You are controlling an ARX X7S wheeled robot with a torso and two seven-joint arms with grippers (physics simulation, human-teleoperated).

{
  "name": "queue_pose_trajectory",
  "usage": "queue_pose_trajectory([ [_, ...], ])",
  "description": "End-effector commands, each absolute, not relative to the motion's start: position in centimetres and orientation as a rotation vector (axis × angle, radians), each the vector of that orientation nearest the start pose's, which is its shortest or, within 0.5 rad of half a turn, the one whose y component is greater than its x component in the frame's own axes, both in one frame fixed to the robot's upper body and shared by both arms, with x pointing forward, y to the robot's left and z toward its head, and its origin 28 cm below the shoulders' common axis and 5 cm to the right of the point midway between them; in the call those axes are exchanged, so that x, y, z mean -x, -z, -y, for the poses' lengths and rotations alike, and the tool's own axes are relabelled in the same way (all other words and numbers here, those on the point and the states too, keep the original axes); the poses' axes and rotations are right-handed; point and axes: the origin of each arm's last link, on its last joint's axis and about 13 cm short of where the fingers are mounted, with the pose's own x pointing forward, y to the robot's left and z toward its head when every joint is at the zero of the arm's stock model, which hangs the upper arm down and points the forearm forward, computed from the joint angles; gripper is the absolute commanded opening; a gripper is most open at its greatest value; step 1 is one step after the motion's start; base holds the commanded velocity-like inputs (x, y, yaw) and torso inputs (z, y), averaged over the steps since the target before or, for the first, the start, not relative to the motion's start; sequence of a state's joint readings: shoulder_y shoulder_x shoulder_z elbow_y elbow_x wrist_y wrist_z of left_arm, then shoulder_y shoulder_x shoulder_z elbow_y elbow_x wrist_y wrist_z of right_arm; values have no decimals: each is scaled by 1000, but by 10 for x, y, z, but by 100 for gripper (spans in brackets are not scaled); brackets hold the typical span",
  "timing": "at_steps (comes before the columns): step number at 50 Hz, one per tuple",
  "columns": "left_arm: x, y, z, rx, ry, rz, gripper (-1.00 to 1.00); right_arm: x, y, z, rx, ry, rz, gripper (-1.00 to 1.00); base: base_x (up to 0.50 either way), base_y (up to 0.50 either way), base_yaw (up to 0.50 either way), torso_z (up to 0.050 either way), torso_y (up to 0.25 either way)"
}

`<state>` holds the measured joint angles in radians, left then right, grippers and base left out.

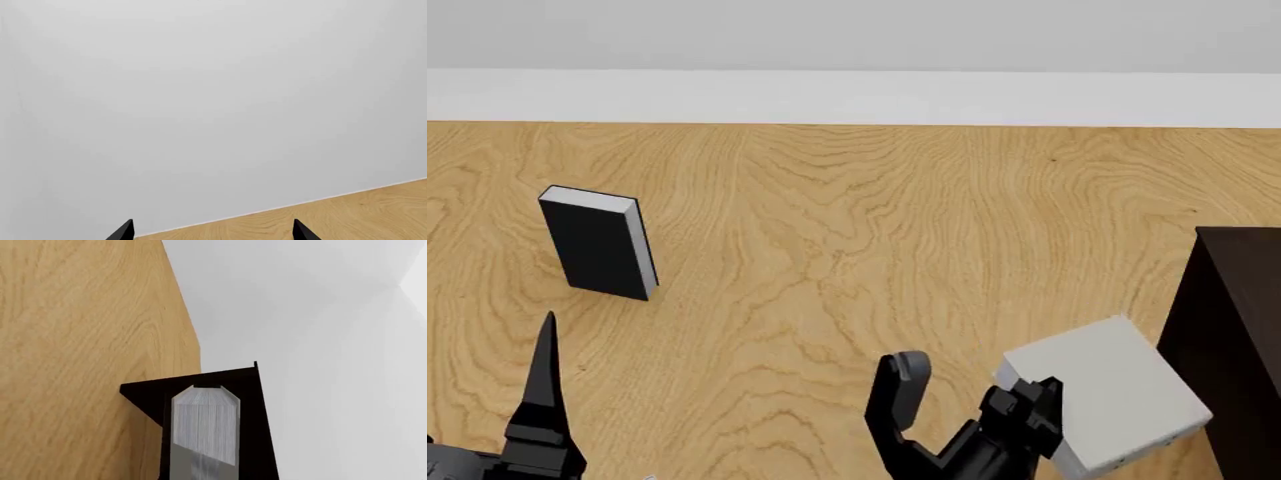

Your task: Pick up the book on the right and place it on the cabinet shelf.

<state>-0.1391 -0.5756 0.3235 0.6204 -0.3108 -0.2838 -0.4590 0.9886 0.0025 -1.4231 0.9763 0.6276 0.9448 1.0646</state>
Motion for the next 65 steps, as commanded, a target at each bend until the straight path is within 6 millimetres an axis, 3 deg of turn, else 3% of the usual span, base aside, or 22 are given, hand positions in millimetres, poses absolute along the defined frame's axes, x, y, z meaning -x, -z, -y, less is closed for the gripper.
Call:
queue_pose_trajectory([
  [1, -203, -136, -228, -192, 47, 330, 100, -324, -31, 70, 1457, 542, -446, -100, 0, 0, 0, 0, 0],
  [54, -205, -133, -228, -200, 47, 319, 100, -325, -20, 116, 1475, 640, -572, -100, 0, 0, 0, 0, 1],
  [65, -219, -123, -227, -227, 42, 286, 100, -327, -23, 127, 1468, 643, -591, -100, 0, 0, 0, 1, 1],
])
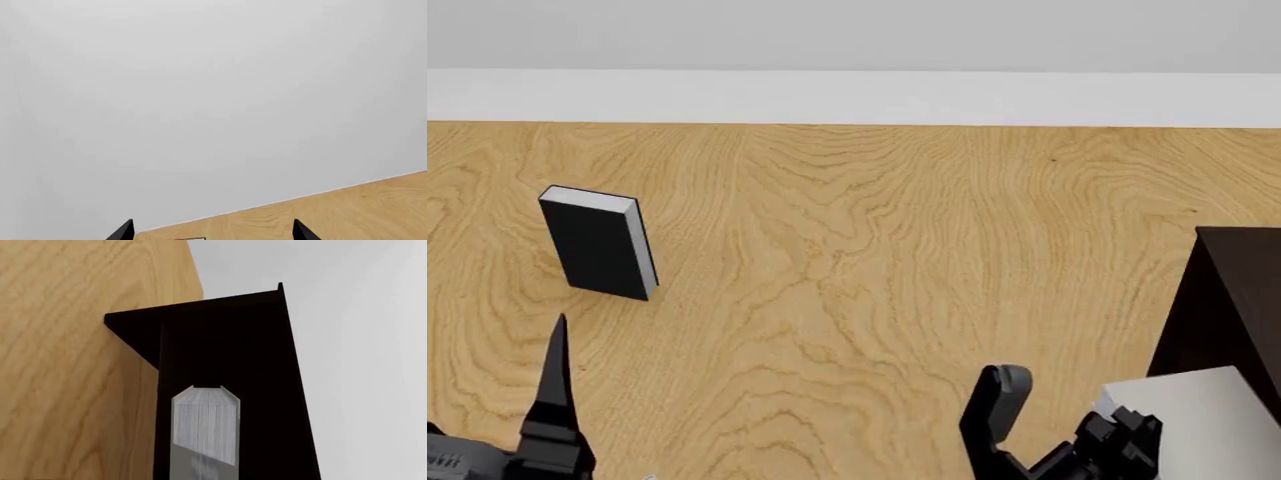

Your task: Pick up the book on the right and place it on the cabinet shelf.

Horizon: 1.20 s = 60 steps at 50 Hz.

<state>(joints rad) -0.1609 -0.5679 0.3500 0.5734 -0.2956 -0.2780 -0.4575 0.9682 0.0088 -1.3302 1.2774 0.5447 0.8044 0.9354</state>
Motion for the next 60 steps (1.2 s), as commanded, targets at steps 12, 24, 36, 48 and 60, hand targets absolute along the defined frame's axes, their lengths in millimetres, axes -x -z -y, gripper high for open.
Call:
queue_pose_trajectory([
  [12, -230, -113, -227, -237, 35, 249, 100, -330, -31, 140, 1507, 672, -608, -100, 0, 0, 0, 0, 2],
  [24, -234, -106, -224, -250, 48, 228, 100, -328, -30, 150, 1503, 675, -638, -100, 0, 0, 0, 1, 2],
  [36, -241, -100, -225, -240, 45, 217, 100, -326, -30, 159, 1461, 688, -690, -100, 0, 0, 0, 0, 1],
  [48, -246, -95, -224, -243, 50, 209, 100, -324, -29, 166, 1430, 696, -736, -100, 0, 0, 0, 0, 2],
  [60, -248, -91, -222, -253, 58, 192, 100, -322, -29, 168, 1434, 699, -770, -100, 0, 0, 0, 1, 1],
])
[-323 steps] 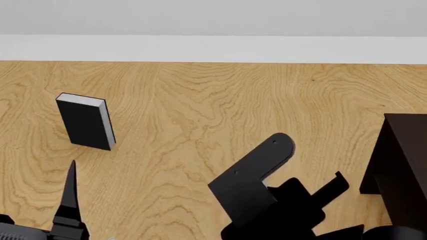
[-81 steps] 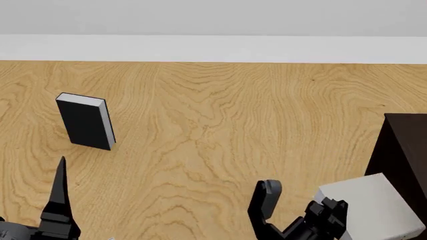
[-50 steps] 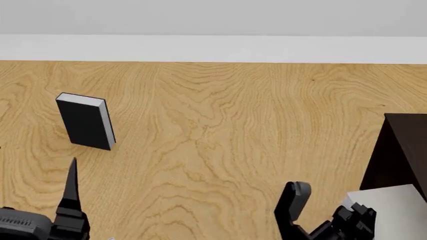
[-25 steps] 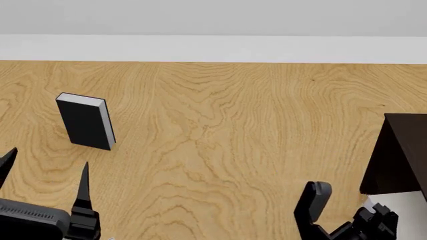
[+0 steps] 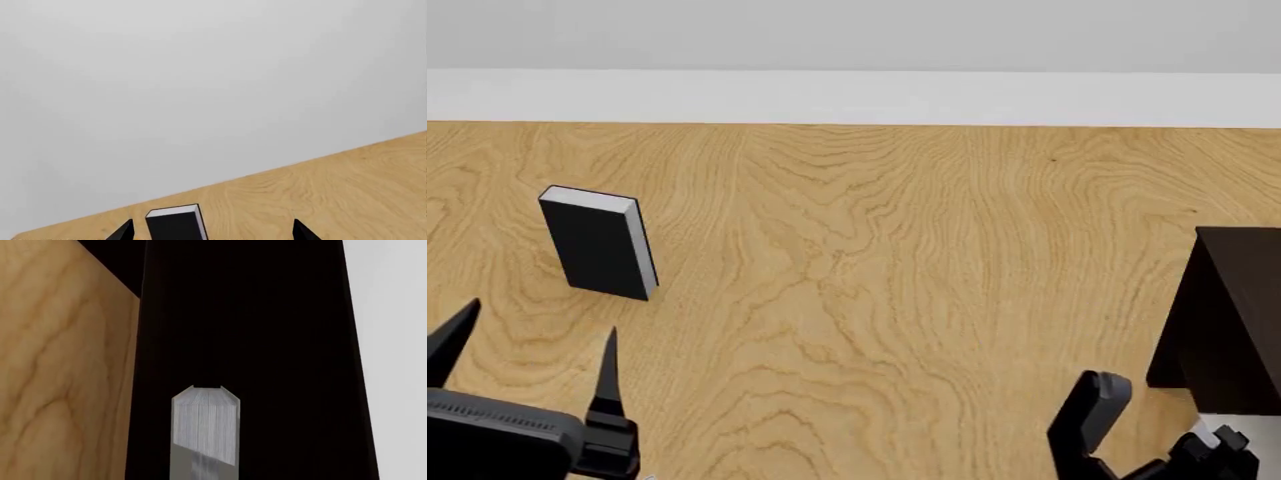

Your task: Pick up the book on the right and place it on the cabinet shelf.

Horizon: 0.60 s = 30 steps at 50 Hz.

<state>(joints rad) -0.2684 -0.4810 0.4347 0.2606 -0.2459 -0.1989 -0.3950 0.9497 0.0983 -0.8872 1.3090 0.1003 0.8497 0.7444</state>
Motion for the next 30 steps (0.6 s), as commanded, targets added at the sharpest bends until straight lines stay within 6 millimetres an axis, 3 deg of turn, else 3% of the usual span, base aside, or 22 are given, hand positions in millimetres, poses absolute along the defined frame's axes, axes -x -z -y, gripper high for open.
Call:
queue_pose_trajectory([
  [1, -247, -91, -222, -253, 60, 193, 100, -322, -29, 167, 1435, 694, -771, -100, 0, 0, 0, 0, 0],
  [14, -246, -91, -221, -256, 65, 193, 100, -321, -23, 159, 1465, 609, -737, -100, 0, 0, 0, 0, 2],
  [15, -247, -91, -221, -257, 67, 193, 100, -322, -23, 157, 1481, 596, -720, 100, 0, 0, 0, 0, 0],
  [30, -245, -93, -222, -250, 64, 198, 100, -325, -23, 151, 1481, 566, -674, 100, 0, 0, 0, 0, 1],
])
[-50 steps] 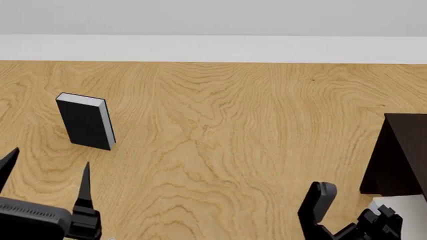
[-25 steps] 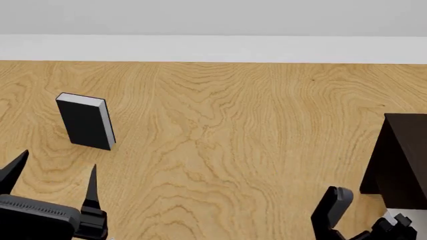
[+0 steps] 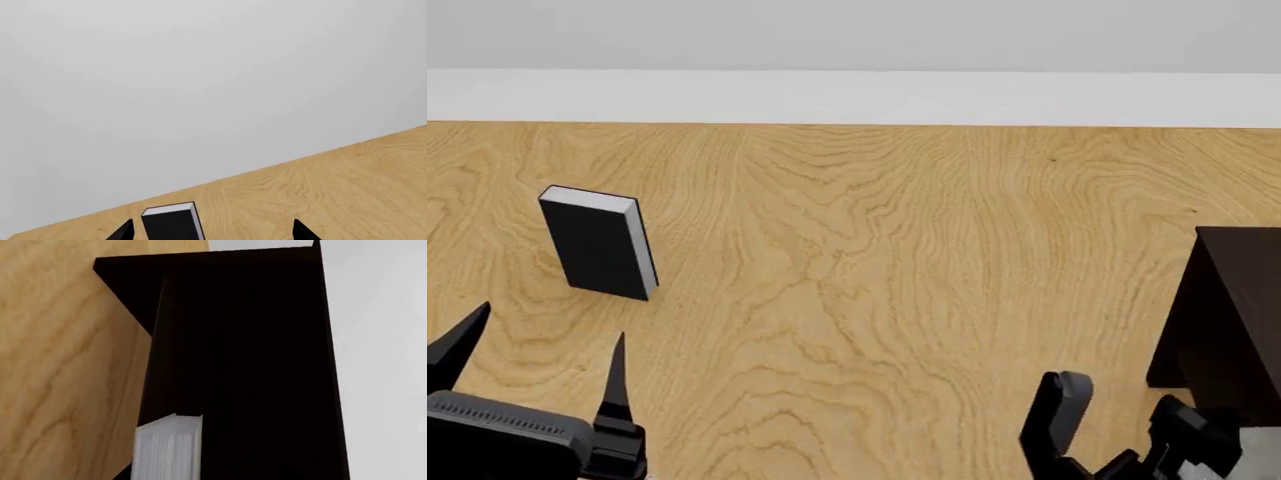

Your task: Pick up the book on the right and place it on the cabinet shelf.

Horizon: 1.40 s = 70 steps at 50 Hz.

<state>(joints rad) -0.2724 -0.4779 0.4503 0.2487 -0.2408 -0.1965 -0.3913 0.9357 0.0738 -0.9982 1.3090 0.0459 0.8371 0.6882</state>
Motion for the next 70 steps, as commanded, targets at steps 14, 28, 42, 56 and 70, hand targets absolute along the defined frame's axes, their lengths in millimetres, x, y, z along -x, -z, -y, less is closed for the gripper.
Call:
queue_pose_trajectory([
  [14, -245, -93, -221, -250, 66, 199, 100, -327, -23, 147, 1460, 545, -652, 100, 0, 0, 0, 0, 1],
  [28, -244, -94, -222, -249, 65, 202, 100, -331, -18, 135, 1378, 457, -615, 100, 0, 0, 0, 1, 1],
  [42, -244, -95, -222, -247, 65, 207, 100, -333, -17, 131, 1337, 441, -596, 100, 0, 0, 0, 0, 0],
  [56, -244, -96, -222, -245, 63, 212, 100, -340, -11, 122, 878, 259, -645, 100, 0, 0, 0, 0, 0],
  [70, -243, -96, -222, -244, 64, 213, 100, -345, -18, 121, 765, 229, -682, 100, 0, 0, 0, 0, 0],
])
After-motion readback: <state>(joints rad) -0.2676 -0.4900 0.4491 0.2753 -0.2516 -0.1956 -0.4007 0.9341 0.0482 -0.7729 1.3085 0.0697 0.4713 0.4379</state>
